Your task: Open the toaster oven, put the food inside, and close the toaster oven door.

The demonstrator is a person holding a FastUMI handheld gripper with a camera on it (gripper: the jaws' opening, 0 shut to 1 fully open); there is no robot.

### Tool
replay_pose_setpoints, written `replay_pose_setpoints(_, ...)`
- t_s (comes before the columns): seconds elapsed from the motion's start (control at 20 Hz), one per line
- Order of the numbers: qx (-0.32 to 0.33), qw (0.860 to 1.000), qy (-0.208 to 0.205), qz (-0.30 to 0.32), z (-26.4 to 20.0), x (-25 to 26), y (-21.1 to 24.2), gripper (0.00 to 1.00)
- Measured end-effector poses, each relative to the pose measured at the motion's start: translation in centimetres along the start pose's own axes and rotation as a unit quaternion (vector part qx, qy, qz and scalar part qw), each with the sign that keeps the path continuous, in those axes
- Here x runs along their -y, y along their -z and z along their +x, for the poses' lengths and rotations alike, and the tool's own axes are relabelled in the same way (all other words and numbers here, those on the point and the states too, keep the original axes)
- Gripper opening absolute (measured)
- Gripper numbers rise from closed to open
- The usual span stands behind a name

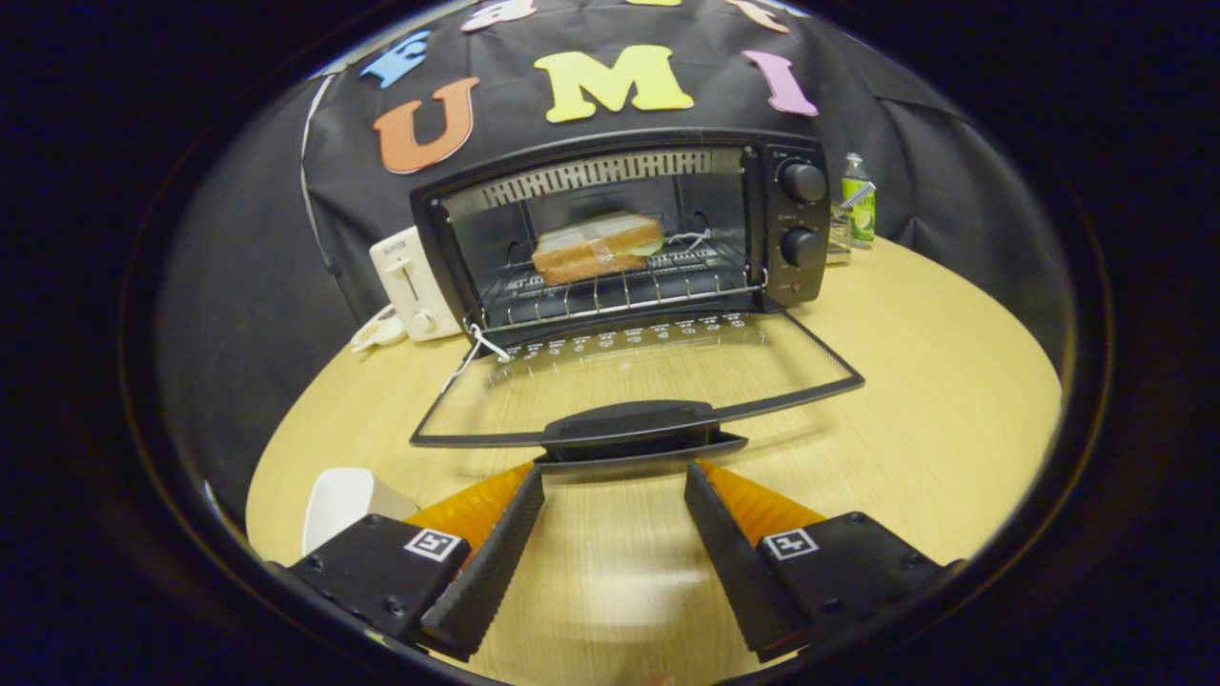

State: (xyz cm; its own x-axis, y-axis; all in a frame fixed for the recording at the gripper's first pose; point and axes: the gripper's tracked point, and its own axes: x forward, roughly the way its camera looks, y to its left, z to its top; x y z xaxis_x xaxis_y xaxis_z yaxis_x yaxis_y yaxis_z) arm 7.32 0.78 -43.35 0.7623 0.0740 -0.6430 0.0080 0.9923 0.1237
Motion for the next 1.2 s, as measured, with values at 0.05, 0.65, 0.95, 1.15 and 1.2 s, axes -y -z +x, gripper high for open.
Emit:
replay_pose_setpoints(0.05,0.002,1.0,-0.004,0.007,0.1,0.0,0.0,1.0)
replay_pose_setpoints(0.65,0.025,0.999,0.023,-0.027,-0.6,-0.2,-0.7,0.99)
replay_pose_setpoints(0.95,0.044,0.998,0.025,-0.029,-0.9,-0.4,-1.5,0.99)
replay_pose_setpoints(1.15,0.06,0.997,0.026,-0.032,-1.5,-0.6,-2.2,0.99)
replay_pose_setpoints(1.2,0.067,0.997,0.027,-0.038,-1.7,-0.6,-2.4,0.99)
